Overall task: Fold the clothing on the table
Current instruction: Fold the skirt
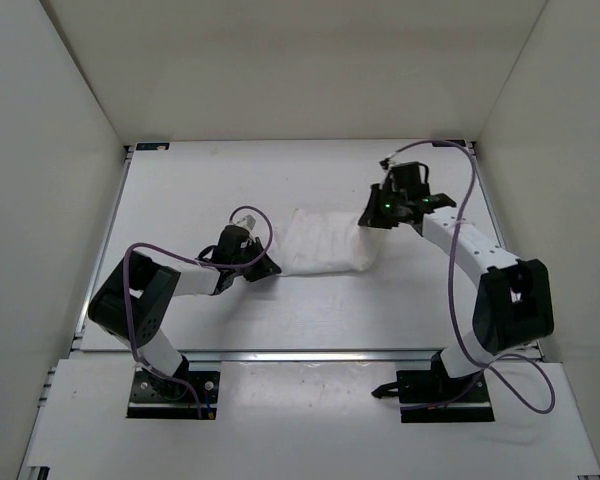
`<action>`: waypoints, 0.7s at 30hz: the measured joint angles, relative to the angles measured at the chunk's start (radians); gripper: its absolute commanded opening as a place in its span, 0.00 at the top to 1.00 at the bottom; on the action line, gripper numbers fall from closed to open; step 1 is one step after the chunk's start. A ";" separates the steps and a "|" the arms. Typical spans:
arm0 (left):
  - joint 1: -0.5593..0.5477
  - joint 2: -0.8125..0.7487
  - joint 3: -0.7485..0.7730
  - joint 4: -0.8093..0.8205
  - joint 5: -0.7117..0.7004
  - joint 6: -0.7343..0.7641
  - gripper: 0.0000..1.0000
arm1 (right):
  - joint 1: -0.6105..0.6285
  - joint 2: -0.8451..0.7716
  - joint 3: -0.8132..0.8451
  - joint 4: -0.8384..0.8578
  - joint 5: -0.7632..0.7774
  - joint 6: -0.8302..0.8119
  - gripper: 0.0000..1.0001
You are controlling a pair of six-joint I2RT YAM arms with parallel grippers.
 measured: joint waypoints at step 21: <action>0.045 0.017 -0.012 0.064 0.009 0.005 1.00 | 0.428 0.432 0.289 0.033 -0.058 0.056 1.00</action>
